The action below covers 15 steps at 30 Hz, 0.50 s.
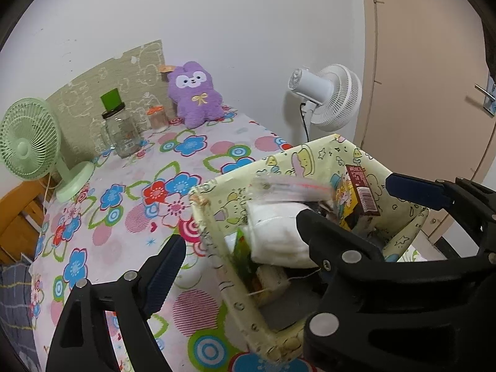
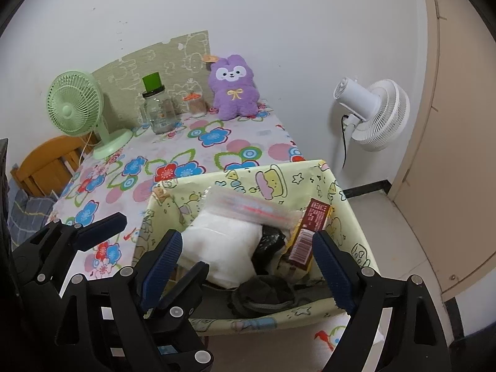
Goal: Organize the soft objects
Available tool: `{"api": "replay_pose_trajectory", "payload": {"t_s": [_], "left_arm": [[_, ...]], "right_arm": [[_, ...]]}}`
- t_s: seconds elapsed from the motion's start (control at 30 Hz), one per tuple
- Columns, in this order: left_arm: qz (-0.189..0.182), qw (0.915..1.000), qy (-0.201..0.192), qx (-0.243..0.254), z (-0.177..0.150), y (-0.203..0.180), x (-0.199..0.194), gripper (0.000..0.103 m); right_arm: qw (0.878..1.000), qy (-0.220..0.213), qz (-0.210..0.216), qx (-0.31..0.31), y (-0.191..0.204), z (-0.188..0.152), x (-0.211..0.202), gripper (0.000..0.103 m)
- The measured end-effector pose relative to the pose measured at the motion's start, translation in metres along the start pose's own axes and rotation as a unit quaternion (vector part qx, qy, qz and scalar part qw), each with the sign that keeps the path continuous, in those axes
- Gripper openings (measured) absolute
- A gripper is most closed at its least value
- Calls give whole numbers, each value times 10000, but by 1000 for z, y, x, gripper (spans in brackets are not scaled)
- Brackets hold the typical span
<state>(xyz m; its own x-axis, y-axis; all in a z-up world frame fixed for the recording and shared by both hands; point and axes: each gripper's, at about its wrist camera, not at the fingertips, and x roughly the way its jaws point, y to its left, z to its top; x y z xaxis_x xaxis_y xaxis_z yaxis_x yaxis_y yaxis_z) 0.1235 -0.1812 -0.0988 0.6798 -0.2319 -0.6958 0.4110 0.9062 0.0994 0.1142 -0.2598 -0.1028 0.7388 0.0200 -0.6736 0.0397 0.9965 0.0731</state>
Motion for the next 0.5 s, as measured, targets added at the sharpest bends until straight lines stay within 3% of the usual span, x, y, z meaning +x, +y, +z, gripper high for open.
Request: {"api": "replay_pose_trajectory", "payload": {"t_s": [0.5], "left_arm": [[246,9985,-229,-430,-19,40,-44,94]], "right_arm": [[9991,-309,-2,-301,45,-3,-32,96]]}}
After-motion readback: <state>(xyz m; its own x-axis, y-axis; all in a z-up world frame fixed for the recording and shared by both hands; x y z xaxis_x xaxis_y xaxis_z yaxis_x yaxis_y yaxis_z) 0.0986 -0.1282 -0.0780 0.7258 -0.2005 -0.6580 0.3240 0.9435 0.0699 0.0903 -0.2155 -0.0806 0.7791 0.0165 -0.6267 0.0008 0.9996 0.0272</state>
